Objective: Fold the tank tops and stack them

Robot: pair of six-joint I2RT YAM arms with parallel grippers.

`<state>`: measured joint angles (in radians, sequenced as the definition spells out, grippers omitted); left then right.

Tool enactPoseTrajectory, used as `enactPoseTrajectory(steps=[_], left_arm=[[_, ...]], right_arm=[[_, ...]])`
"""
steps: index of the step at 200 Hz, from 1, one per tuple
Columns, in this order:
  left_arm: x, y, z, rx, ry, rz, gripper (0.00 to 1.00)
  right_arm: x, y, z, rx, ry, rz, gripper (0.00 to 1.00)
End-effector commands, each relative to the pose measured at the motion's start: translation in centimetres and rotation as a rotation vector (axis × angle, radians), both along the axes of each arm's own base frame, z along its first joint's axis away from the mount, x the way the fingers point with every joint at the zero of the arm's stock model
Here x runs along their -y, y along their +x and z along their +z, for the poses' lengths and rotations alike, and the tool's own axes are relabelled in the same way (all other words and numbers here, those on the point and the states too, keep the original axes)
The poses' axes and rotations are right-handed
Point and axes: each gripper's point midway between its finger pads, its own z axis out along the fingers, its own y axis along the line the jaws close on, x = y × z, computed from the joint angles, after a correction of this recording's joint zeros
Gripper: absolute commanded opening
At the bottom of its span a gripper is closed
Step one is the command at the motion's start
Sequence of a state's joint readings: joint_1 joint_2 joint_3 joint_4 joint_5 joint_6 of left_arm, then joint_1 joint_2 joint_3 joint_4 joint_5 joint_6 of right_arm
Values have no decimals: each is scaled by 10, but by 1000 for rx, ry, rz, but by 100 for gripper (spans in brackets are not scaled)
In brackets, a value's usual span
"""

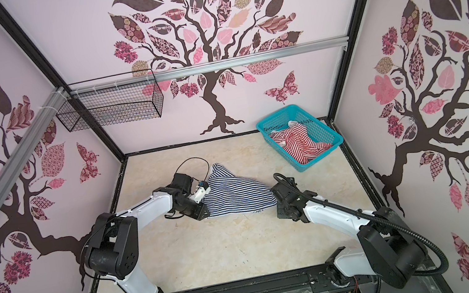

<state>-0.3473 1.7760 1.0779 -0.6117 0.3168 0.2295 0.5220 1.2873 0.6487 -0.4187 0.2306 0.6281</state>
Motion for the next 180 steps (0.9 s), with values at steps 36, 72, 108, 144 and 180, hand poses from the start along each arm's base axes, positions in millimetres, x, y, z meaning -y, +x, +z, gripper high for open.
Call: enactPoseTrajectory(steps=[36, 72, 108, 144, 180], left_arm=[[-6, 15, 11, 76, 30, 40, 36], [-3, 16, 4, 44, 23, 33, 35], [4, 9, 7, 8, -16, 7, 29], [6, 4, 10, -2, -30, -8, 15], [6, 4, 39, 46, -53, -6, 0]], right_arm=[[-5, 9, 10, 19, 9, 5, 7], [-7, 11, 9, 15, 11, 10, 7], [-5, 10, 10, 21, 12, 4, 7], [-5, 8, 9, 20, 18, 1, 1], [-9, 10, 19, 49, 50, 7, 0]])
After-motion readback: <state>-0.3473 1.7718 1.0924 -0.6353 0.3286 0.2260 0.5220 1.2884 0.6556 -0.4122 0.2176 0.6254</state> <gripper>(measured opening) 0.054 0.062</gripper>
